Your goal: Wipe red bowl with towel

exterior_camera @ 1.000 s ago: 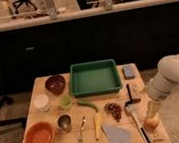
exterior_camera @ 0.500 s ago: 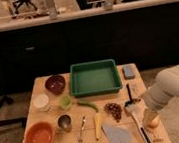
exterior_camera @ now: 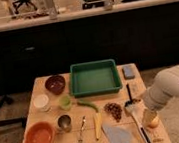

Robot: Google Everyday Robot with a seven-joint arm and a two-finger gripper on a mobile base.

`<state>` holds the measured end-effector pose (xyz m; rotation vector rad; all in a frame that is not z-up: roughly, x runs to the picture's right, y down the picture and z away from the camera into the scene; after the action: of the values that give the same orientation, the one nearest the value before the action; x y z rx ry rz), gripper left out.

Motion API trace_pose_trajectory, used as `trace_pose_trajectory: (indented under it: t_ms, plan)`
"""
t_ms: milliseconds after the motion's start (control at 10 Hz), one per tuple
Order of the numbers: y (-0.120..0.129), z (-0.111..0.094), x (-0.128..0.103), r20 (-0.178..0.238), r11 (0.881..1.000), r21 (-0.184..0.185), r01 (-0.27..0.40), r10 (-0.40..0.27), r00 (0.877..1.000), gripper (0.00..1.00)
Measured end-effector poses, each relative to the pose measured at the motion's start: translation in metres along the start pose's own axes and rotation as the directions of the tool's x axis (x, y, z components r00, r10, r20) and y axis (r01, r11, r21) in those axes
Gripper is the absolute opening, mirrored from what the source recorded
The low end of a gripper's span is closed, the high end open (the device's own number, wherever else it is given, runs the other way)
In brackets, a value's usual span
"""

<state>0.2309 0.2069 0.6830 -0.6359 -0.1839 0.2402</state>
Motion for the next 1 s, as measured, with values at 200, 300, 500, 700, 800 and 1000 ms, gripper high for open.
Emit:
trace_pose_trajectory:
  t_ms: [200, 300, 500, 700, 800, 1000]
  plan:
    - [0.005, 0.006, -0.003, 0.001, 1.0, -0.013, 0.007, -0.007, 1.0, 0.8]
    - [0.01, 0.016, -0.008, 0.009, 1.0, -0.028, 0.009, -0.008, 1.0, 0.8]
    - [0.021, 0.035, -0.018, 0.031, 0.998, -0.06, 0.015, -0.013, 0.999, 0.8]
    - [0.026, 0.04, -0.023, 0.058, 0.997, -0.072, 0.007, -0.003, 0.998, 0.8]
    - [0.032, 0.044, -0.024, 0.109, 0.997, -0.077, -0.026, 0.035, 0.993, 0.8]
    - [0.038, 0.051, -0.026, 0.173, 0.994, -0.084, -0.07, 0.084, 0.981, 0.8]
